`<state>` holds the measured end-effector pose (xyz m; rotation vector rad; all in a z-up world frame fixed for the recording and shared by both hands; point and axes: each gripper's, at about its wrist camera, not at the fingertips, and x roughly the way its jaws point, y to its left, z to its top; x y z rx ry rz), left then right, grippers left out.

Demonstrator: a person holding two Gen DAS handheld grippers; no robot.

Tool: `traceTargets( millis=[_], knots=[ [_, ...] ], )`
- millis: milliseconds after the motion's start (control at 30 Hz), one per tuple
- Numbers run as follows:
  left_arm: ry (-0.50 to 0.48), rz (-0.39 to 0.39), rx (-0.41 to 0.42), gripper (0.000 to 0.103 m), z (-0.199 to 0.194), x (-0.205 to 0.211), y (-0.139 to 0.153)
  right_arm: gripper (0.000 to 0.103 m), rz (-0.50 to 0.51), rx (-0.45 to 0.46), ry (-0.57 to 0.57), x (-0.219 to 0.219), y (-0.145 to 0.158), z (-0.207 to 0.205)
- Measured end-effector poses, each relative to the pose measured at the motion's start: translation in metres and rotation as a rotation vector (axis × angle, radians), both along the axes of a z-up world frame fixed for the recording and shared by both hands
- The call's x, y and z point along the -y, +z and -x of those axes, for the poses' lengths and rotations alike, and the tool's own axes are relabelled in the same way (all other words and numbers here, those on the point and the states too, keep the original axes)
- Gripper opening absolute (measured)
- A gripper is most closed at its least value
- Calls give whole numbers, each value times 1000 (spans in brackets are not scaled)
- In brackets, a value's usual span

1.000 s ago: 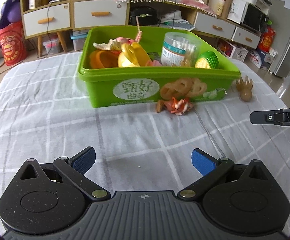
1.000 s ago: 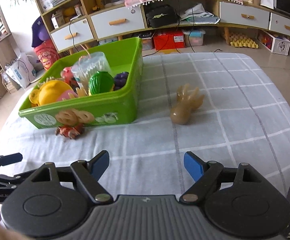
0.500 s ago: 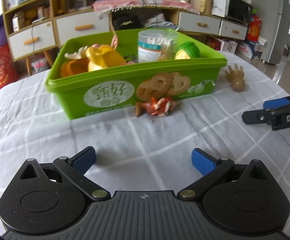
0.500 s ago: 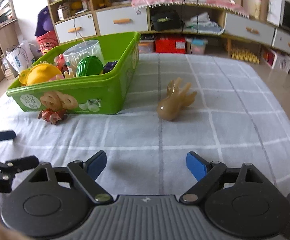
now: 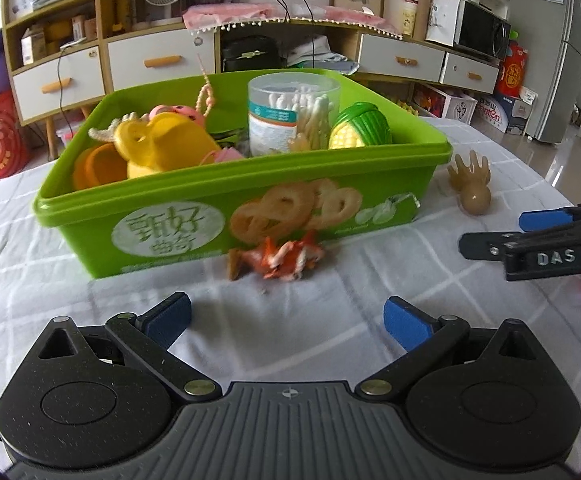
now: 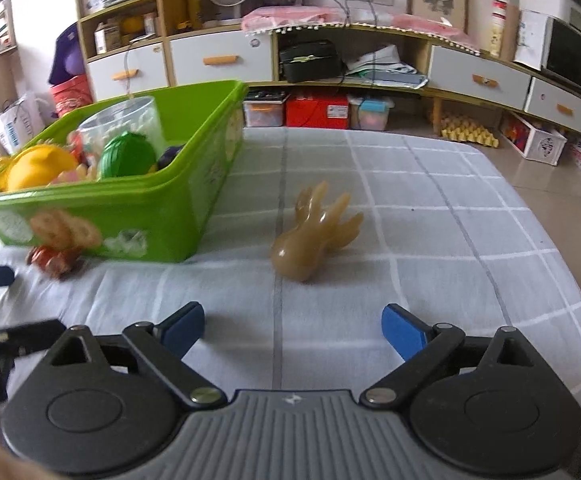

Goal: Organize rigid objects
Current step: 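Close the left tool on the orange crab while the right tool grasps another hand toy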

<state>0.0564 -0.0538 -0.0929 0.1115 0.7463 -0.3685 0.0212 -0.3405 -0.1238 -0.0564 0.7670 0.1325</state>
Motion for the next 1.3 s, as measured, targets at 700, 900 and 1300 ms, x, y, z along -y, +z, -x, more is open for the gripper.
traceTargets(
  millis=[700, 900, 1300],
  knots=[
    [127, 106, 34, 77, -8, -6, 4, 58, 0, 31, -153, 6, 4, -25],
    [142, 108, 33, 64, -8, -10, 6, 41, -2, 36, -147, 5, 6, -25],
    [120, 103, 12, 58, -7, -11, 11, 11, -78, -7, -89, 0, 14, -22]
  ],
)
